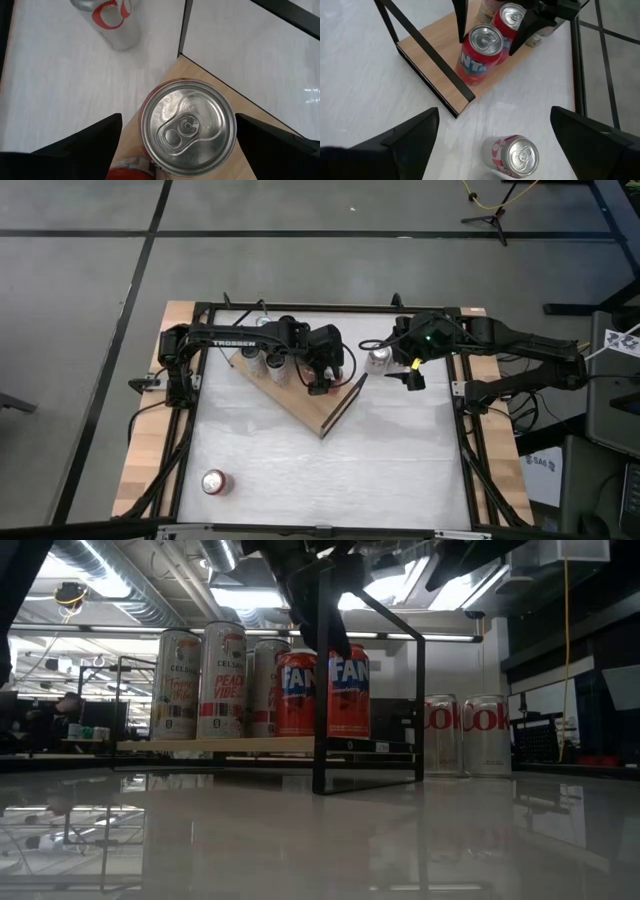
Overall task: Place canned beverage on shelf
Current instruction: Put the right red soda can aligned with the red soda can on the shelf
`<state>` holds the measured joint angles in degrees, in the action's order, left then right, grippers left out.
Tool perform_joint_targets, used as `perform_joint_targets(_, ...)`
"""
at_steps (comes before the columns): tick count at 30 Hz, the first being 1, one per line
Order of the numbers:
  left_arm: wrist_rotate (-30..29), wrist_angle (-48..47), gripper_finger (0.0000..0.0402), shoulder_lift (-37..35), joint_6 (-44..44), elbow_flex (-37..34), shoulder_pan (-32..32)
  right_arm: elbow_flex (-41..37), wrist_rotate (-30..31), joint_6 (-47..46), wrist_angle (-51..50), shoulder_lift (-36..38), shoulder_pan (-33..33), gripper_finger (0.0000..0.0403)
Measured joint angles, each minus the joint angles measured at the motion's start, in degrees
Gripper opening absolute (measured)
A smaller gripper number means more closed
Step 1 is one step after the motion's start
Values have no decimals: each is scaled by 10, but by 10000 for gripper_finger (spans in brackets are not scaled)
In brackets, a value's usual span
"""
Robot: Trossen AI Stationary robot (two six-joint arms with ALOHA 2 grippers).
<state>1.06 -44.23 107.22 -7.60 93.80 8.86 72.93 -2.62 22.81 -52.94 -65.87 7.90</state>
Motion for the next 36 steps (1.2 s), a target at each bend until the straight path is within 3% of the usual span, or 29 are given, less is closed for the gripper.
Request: perform_joint_targets(36,-44,-22,375,1,44,0,-30,0,0,0,0,0,0,379)
